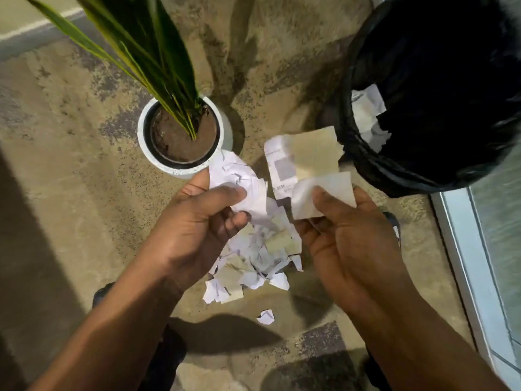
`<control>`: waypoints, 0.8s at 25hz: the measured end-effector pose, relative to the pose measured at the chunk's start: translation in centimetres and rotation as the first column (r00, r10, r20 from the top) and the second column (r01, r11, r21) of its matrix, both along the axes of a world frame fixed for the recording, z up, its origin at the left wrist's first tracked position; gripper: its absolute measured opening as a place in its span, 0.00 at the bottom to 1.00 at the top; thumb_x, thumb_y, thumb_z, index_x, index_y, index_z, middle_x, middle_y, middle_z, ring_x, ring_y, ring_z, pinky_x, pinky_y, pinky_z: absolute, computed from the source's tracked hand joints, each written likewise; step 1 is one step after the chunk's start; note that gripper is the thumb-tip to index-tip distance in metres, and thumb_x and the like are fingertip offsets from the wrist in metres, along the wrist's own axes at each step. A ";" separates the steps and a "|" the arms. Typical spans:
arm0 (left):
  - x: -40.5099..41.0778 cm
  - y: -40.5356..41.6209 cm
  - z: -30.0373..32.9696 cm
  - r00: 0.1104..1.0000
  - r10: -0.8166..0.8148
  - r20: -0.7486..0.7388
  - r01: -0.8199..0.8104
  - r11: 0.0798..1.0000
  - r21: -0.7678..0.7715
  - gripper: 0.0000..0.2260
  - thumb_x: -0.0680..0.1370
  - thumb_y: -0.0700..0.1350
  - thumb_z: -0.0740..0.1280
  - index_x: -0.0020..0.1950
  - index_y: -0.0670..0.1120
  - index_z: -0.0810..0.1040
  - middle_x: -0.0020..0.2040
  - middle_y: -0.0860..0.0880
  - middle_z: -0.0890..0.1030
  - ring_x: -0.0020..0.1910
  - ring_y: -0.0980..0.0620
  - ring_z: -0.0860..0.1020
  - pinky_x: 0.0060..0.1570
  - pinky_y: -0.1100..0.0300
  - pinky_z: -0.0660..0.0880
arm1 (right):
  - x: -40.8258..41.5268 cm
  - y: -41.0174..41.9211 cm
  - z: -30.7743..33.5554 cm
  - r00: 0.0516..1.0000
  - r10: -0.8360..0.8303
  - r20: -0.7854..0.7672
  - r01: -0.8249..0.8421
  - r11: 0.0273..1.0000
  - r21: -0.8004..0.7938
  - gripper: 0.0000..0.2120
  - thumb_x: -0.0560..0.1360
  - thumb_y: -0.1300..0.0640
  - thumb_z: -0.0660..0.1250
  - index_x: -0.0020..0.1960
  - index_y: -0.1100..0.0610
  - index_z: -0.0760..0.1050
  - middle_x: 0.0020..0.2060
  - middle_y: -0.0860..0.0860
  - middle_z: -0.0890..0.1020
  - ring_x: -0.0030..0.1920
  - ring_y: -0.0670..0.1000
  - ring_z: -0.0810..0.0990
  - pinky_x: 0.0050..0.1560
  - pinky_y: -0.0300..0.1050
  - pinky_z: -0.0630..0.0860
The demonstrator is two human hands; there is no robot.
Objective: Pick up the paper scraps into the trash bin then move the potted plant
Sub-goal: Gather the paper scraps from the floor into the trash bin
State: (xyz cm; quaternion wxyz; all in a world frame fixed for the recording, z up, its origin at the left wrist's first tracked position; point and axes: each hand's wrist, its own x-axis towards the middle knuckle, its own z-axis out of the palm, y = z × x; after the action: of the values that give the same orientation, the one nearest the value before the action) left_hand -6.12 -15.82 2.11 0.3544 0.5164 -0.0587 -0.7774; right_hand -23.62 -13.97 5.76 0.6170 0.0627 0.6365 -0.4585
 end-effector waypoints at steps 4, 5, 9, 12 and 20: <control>-5.4 -4.5 1.8 0.986 -0.095 0.135 0.120 0.974 -0.190 0.22 0.76 0.29 0.66 0.68 0.42 0.72 0.48 0.45 0.82 0.39 0.50 0.78 0.33 0.61 0.74 | -3.2 -3.2 2.4 0.995 -0.087 -0.053 0.080 0.989 -0.122 0.11 0.77 0.65 0.67 0.52 0.50 0.79 0.48 0.51 0.88 0.50 0.53 0.88 0.50 0.49 0.84; -6.9 -5.6 2.1 0.976 -0.084 0.201 0.133 0.961 -0.242 0.26 0.76 0.28 0.66 0.70 0.46 0.70 0.43 0.48 0.80 0.37 0.50 0.76 0.33 0.59 0.74 | -4.1 -3.6 2.8 0.992 -0.115 -0.057 0.105 0.983 -0.153 0.11 0.77 0.65 0.67 0.51 0.50 0.79 0.48 0.52 0.88 0.49 0.53 0.88 0.50 0.49 0.84; -12.6 -9.3 2.9 0.911 -0.108 0.397 0.285 0.863 -0.418 0.21 0.76 0.27 0.66 0.62 0.48 0.75 0.43 0.48 0.83 0.34 0.47 0.76 0.35 0.55 0.75 | -8.7 -5.5 3.7 0.958 -0.281 -0.055 0.264 0.942 -0.207 0.10 0.78 0.68 0.66 0.51 0.53 0.78 0.50 0.55 0.87 0.51 0.56 0.87 0.53 0.53 0.83; -16.8 -11.5 3.3 0.895 -0.170 0.412 0.331 0.872 -0.361 0.13 0.77 0.30 0.66 0.52 0.46 0.82 0.43 0.43 0.84 0.35 0.49 0.76 0.38 0.54 0.76 | -11.2 -6.3 3.6 0.931 -0.361 -0.055 0.346 0.920 -0.184 0.10 0.78 0.69 0.66 0.50 0.54 0.78 0.48 0.53 0.87 0.51 0.55 0.87 0.54 0.54 0.83; -24.6 -13.6 1.7 0.946 -0.142 0.293 0.181 0.977 -0.111 0.05 0.79 0.38 0.68 0.49 0.47 0.80 0.50 0.46 0.83 0.47 0.50 0.81 0.52 0.52 0.81 | -15.3 -7.3 2.4 0.895 -0.434 -0.106 0.426 0.900 -0.094 0.12 0.79 0.70 0.65 0.50 0.53 0.78 0.47 0.51 0.87 0.51 0.53 0.87 0.53 0.51 0.83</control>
State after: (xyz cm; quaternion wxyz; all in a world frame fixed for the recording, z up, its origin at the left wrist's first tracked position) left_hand -30.74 -29.41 3.85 0.3118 0.5901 -0.2041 -0.7162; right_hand -38.87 -21.23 8.20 0.4615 0.1520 0.6277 -0.6082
